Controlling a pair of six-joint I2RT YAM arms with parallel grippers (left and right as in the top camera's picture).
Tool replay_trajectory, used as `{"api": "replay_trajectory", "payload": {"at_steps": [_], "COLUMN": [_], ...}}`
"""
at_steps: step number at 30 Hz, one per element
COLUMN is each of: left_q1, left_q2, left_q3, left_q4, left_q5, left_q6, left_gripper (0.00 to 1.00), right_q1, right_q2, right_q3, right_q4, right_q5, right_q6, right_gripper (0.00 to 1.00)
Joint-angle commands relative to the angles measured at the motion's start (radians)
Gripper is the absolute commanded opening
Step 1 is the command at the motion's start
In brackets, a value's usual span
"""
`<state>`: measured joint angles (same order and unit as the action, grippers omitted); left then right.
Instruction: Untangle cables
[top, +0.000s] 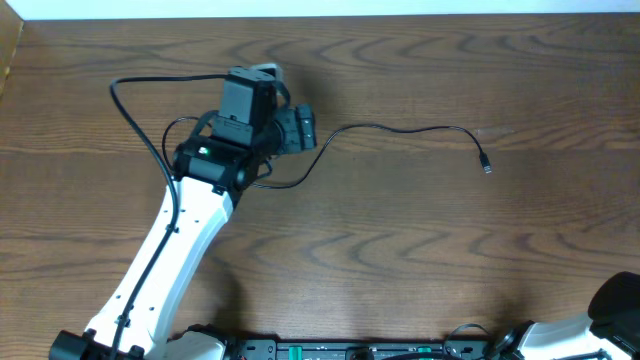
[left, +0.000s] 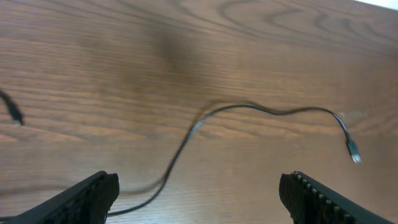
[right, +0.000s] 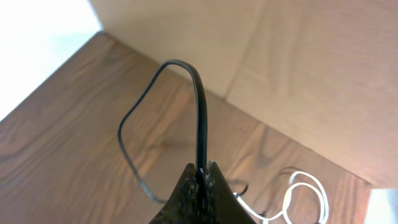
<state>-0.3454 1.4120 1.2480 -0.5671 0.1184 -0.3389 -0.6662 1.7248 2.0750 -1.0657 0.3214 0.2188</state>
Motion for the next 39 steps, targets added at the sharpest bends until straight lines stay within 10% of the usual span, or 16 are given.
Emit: {"api": "replay_trajectory", "payload": {"at_steps": [1, 33, 35, 39], "left_q1": [-0.035, -0.139, -0.139, -0.139], "left_q2": [-0.002, -0.002, -0.002, -0.002], "left_q3": [-0.001, -0.001, -0.001, -0.001], "left_q4": [-0.002, 0.015, 0.014, 0.014], "left_q5": [0.006, 0.005, 0.005, 0.005], "left_q6": [0.017, 0.024, 0.024, 0.024], "left_gripper": [0.88, 0.88, 0.88, 0.89], "right_q1": [-0.055, -0.306, -0.301, -0.283], "right_q2": [0.053, 0.538, 0.538, 0.538], "right_q3": [0.018, 0.017, 0.018, 0.039], "right_q4": [0.003, -0.115, -0.096, -0.061], "right_q5": [0.032, 0.066, -0.001, -0.131], "right_q6": [-0.006, 0.117, 0.101, 0.072], "right_gripper": [0.01, 0.02, 0.53, 0.72]}}
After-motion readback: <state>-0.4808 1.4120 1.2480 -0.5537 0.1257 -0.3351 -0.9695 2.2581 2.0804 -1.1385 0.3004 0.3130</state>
